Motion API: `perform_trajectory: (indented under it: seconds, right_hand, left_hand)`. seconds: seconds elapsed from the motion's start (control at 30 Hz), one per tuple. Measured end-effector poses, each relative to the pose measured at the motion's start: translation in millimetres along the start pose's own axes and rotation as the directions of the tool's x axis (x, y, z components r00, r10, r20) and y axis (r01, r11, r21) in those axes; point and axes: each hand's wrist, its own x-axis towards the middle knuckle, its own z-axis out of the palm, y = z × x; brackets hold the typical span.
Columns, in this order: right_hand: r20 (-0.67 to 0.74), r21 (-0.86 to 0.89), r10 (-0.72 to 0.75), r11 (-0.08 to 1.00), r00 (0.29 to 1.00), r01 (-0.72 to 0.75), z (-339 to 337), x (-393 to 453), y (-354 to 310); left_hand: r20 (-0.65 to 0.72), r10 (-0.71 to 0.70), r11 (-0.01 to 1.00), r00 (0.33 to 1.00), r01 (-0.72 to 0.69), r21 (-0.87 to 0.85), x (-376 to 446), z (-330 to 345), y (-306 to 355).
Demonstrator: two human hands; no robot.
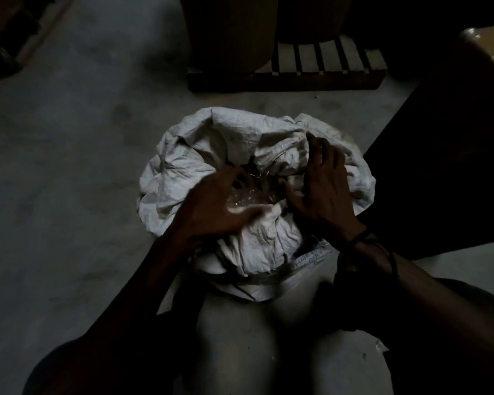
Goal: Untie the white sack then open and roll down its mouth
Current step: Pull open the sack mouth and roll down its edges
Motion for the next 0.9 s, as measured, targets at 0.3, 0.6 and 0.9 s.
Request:
perform_trajectory:
  seconds: [0.3,0.6,0.9]
  right_hand:
    - [0.000,0.192,0.057,0.980,0.998,-0.055,14.2,14.1,5.4]
    - [0.116,0.226,0.040,0.972,0.992,-0.066,11.5,13.8,-1.8]
    - [0.253,0.302,-0.061,0.953,0.966,-0.019,-0.3,21.5,4.4]
  left_hand:
    - [-0.518,-0.525,0.723,0.675,0.675,0.147,5.9,2.2,-29.5]
    - [-0.331,-0.414,0.859,0.848,0.484,0.165,11.2,15.9,-27.9]
    - [-0.283,-0.433,0.880,0.856,0.470,0.076,6.8,20.6,-38.8]
